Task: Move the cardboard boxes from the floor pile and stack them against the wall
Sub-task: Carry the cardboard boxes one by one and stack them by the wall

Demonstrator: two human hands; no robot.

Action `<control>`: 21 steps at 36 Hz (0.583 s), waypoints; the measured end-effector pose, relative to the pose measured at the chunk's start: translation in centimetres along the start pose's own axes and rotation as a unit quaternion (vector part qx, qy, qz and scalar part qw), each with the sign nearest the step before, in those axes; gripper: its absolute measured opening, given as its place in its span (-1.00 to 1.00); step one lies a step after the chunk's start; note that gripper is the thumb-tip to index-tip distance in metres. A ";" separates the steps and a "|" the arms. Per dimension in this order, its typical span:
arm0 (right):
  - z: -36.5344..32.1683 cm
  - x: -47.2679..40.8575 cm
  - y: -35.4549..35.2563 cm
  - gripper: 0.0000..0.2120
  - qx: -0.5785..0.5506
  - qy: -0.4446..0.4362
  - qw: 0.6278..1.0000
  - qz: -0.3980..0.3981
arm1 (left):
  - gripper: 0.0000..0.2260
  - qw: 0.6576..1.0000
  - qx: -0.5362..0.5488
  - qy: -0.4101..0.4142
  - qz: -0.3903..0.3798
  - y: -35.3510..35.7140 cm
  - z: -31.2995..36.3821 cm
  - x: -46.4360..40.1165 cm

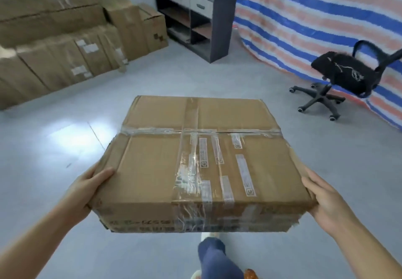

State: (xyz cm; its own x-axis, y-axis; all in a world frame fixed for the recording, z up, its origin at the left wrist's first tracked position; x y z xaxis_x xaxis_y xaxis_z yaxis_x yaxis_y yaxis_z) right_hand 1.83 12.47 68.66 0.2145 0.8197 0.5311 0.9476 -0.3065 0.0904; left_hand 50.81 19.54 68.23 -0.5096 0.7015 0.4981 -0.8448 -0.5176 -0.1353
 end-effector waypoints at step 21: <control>-6.3 -17.1 39.8 -0.69 0.148 0.027 0.964 -0.221 | -0.66 0.957 0.162 -0.042 0.235 -15.4 4.6 -14.2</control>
State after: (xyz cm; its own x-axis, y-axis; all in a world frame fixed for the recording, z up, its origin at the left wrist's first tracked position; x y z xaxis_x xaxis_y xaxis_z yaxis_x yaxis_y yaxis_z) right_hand 34.38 -16.80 68.47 -0.2303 0.8094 0.5402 0.9714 0.2247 0.0774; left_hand 71.87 15.28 67.18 -0.7946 0.3195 0.5162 -0.4235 -0.9010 -0.0943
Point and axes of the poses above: each hand's wrist, its own x-axis away from the middle knuckle, its own y-axis out of the palm, z = x × y, the point moved 7 cm from there along -x, towards the middle knuckle, and after that the axes turned 9 degrees about z, right-handed, at the moved point
